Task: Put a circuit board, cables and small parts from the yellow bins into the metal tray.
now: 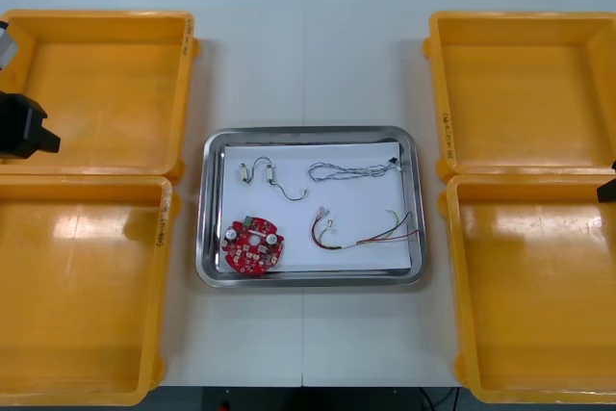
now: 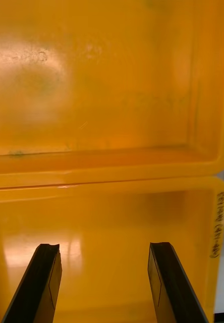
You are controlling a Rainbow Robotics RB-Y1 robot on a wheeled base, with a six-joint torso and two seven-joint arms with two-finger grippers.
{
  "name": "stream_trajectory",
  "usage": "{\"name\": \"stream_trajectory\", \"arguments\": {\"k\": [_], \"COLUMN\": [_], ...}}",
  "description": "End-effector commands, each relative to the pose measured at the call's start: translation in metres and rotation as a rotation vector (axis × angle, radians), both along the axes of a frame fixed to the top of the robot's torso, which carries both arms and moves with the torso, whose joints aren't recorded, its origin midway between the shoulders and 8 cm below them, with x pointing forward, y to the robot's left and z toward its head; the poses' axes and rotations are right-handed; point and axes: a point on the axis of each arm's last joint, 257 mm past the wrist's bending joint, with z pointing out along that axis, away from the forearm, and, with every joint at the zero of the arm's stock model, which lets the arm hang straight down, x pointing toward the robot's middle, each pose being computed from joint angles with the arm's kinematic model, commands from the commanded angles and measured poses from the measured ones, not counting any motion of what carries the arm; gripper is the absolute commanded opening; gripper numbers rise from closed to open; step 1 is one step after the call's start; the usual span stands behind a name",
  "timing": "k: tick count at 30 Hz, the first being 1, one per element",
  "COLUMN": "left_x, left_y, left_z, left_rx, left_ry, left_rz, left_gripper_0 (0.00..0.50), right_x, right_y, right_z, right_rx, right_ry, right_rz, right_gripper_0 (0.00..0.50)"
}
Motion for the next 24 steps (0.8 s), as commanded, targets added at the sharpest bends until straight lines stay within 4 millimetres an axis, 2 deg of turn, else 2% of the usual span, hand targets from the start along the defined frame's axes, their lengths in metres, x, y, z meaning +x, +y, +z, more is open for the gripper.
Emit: {"name": "stream_trajectory", "arguments": {"k": [1,16,24], "left_x": [-0.017,-0.061,-0.068], "left_y": [0.029,0.061,0.068], "left_z": [0.010,-0.014,-0.016], "left_rx": [0.083,0.098,0.090], "left_ry": [-0.013,0.038,0.045], "left_rz": [-0.035,-0.003,0.008], "left_gripper_0": [0.500,0.500,0.500], "right_x": [0.000,0.000,0.000], "right_y": [-0.005,-0.005,-0.005], "right_z": [0.010,0.010,0.010], "right_rx": [0.015,0.015,0.015], "right_ry": [-0.031,-0.031,-0.031], "right_rz": [-0.059,-0.059,-0.059], "right_gripper_0": [0.500,0.500,0.500]}}
